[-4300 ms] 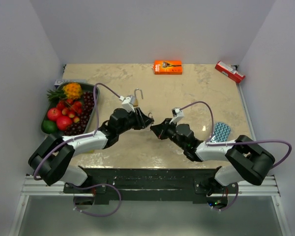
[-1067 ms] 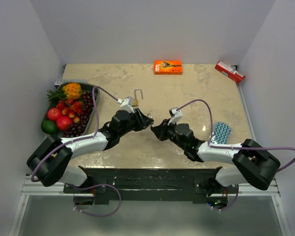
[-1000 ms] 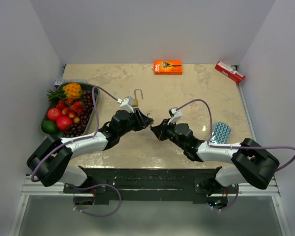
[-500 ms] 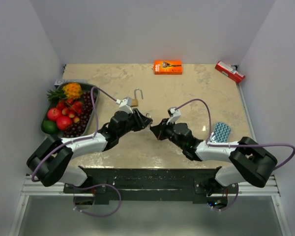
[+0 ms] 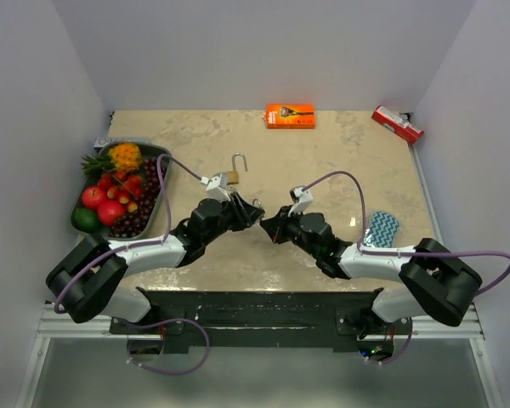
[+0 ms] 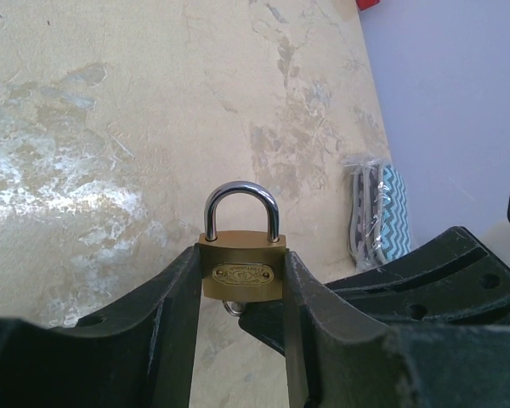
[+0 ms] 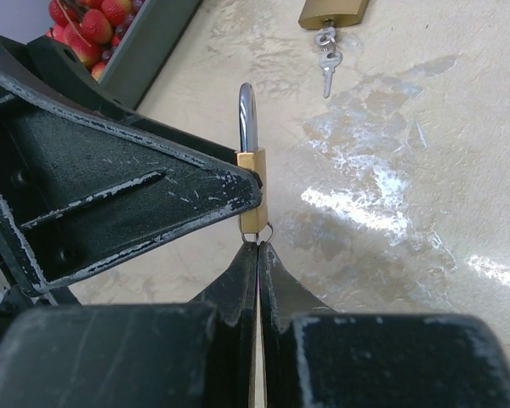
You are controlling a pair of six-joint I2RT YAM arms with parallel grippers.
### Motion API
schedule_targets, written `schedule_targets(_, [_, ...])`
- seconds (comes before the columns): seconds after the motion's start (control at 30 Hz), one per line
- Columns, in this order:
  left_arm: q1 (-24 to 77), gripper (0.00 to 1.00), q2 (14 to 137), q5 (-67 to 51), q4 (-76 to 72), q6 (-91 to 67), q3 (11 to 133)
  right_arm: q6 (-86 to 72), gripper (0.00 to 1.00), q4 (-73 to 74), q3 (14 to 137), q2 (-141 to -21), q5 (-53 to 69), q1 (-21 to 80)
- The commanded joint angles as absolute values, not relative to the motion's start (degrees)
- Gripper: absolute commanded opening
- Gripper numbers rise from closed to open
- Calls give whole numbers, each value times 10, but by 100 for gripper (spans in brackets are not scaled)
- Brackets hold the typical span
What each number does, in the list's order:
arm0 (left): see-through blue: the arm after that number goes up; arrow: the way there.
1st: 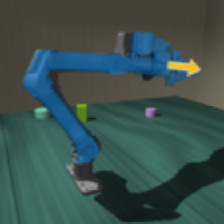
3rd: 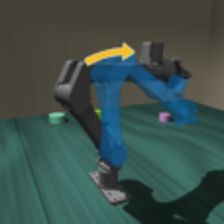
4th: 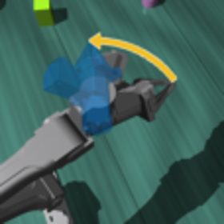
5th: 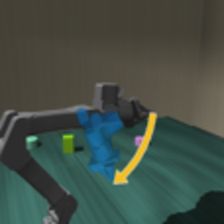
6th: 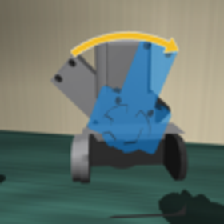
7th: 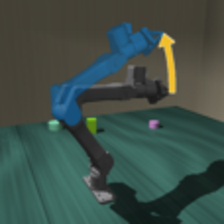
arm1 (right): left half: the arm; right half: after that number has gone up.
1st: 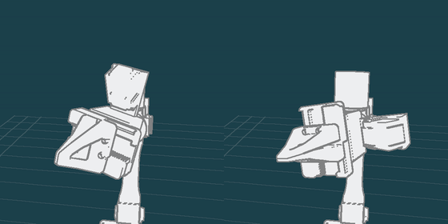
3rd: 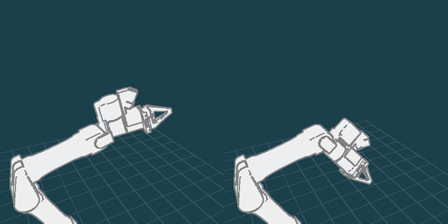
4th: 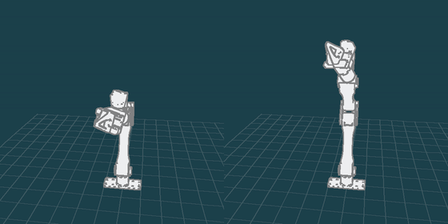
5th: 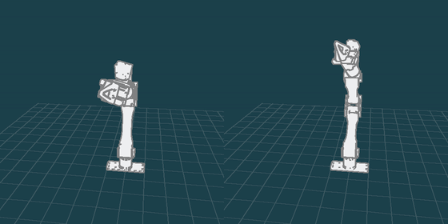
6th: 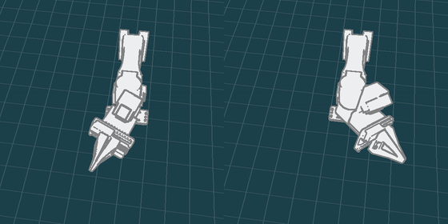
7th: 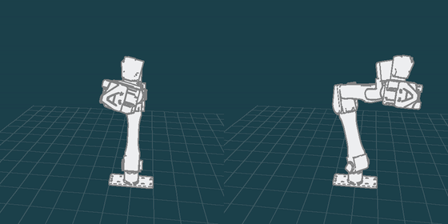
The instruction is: Unlock with the key
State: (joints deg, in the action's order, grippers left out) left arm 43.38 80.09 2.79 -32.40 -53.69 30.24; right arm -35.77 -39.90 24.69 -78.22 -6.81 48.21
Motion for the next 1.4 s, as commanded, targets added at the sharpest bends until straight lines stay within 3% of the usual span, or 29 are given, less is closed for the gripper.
schedule_targets(0.0, [459, 0, 776, -14, -357, -547, 284, -355, 0, -464, 271, -757, -100, 454])
schedule_targets(0.67, [459, 0, 674, -135, -418, -438, 288, -449, 0, -584, 238, -718, 119, 376])
schedule_targets(1.37, [458, 0, 603, -245, -446, -388, 265, -526, 0, -681, 235, -710, 186, 353])
